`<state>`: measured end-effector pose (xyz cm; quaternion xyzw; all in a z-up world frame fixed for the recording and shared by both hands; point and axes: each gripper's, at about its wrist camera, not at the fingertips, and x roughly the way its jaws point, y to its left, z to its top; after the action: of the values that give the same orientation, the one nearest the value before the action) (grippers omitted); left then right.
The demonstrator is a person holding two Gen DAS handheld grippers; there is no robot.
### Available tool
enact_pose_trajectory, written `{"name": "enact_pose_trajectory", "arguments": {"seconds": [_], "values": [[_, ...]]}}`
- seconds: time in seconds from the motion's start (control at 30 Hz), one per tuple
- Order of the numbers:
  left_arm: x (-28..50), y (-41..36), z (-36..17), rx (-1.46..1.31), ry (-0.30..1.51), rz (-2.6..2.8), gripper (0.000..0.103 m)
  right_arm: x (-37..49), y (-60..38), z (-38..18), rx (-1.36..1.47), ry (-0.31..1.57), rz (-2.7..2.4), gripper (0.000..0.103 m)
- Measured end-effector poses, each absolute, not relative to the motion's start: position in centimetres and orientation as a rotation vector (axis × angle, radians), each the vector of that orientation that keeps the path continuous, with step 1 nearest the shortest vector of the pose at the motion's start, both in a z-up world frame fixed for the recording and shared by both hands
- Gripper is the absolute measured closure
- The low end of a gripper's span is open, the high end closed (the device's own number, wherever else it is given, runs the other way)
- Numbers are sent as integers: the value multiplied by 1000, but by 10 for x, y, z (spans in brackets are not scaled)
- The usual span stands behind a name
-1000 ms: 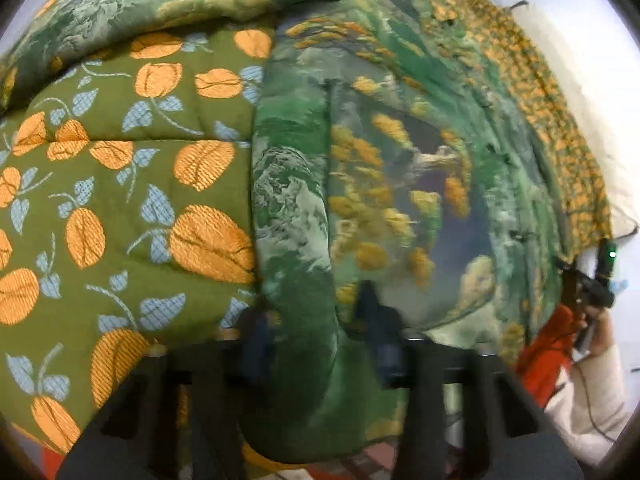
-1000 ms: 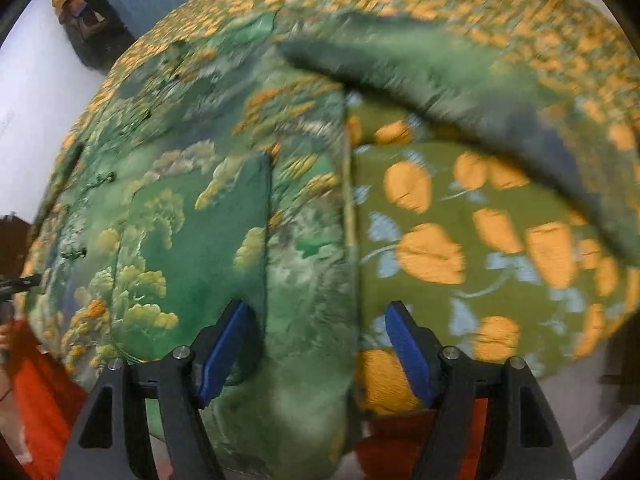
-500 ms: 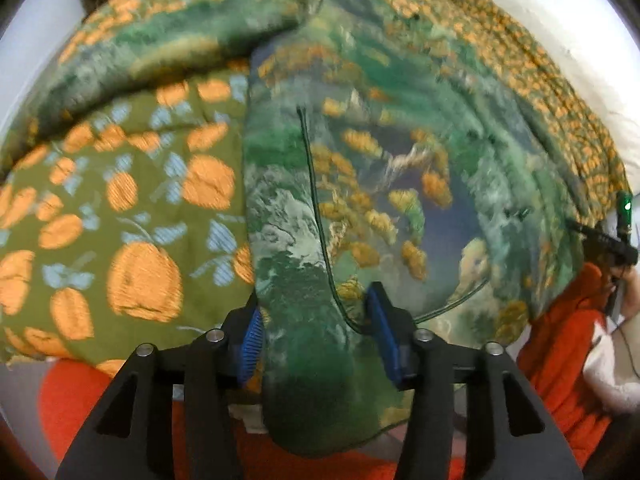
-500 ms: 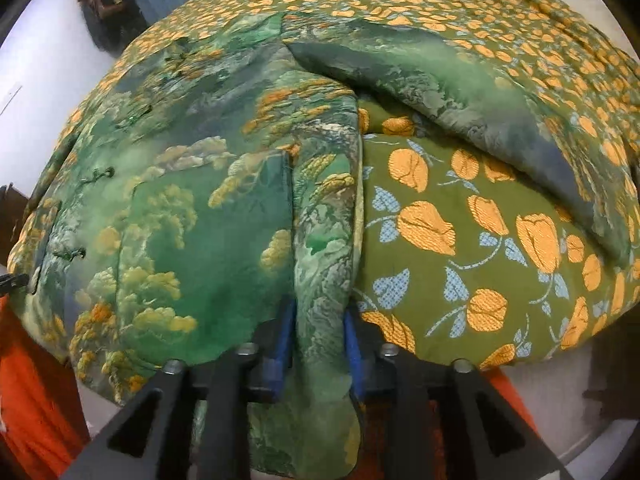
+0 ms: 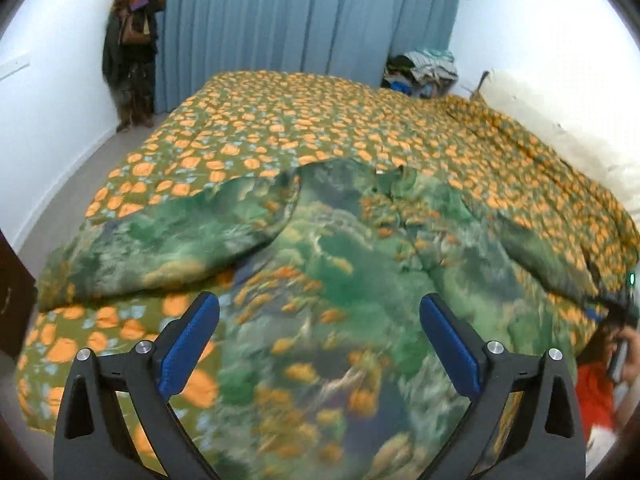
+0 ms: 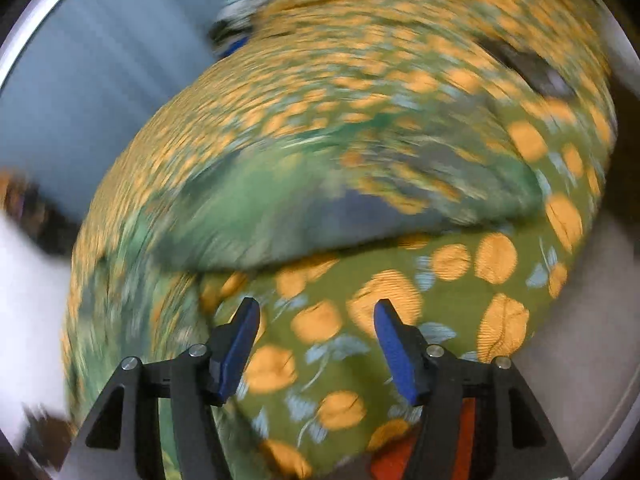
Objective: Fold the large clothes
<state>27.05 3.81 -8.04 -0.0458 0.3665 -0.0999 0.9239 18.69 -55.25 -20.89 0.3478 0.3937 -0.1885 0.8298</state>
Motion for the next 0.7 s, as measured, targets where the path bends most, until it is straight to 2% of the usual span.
{"name": "enact_pose_trajectory", "arguments": {"seconds": [0.23, 0.53, 0.6, 0.63, 0.7], "values": [[279, 26, -111, -102, 821, -181, 3, 177, -579, -233, 875, 741, -461, 42], [264, 35, -123, -113, 858, -146, 3, 188, -635, -262, 1157, 496, -652, 43], [261, 37, -127, -122, 869, -139, 3, 196, -637, -255, 1113, 478, -667, 66], [259, 39, -130, -128, 878, -134, 3, 199, -636, -250, 1075, 481, -675, 86], [257, 41, -135, -133, 889, -130, 3, 207, -627, -229, 977, 469, -667, 90]]}}
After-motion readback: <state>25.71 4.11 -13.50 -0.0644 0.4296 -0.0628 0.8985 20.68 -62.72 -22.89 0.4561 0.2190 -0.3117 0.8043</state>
